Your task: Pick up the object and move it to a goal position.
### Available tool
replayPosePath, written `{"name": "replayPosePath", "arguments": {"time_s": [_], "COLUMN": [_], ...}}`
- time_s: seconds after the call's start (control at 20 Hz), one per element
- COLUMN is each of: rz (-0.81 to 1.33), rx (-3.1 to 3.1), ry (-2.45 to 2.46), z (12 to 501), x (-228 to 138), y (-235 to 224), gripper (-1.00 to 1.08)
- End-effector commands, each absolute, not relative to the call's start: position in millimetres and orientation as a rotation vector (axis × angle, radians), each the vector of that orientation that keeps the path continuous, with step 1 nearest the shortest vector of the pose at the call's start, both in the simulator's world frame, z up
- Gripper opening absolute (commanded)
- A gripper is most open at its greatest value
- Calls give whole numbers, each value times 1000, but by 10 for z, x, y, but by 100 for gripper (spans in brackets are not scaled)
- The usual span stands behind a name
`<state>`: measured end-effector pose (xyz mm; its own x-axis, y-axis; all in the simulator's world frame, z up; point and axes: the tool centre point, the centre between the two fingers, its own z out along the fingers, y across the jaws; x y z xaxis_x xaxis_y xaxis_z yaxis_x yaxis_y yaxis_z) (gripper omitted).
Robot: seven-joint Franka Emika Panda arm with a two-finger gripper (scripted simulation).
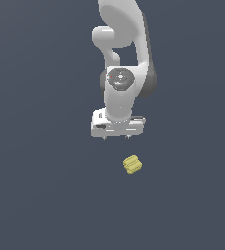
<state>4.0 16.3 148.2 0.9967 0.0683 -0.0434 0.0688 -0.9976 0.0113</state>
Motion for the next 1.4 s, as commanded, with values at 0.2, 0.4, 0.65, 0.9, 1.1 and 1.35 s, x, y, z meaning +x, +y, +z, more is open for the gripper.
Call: {"name": "replayPosePath", "arguments": {"time_s": [0.2, 0.4, 0.65, 0.9, 1.1, 1.35], "rz": [-54, -40, -21, -7, -1, -2], "rx": [3116, 3102, 3078, 3058, 3050, 3049], "ry": [265, 414, 592, 706, 752, 756], "z": [1360, 1234, 1069, 956, 907, 896], "x": [243, 425, 630, 752, 800, 801], "y": [332, 499, 709, 847, 904, 911], "gripper": [100, 100, 100, 100, 100, 100]}}
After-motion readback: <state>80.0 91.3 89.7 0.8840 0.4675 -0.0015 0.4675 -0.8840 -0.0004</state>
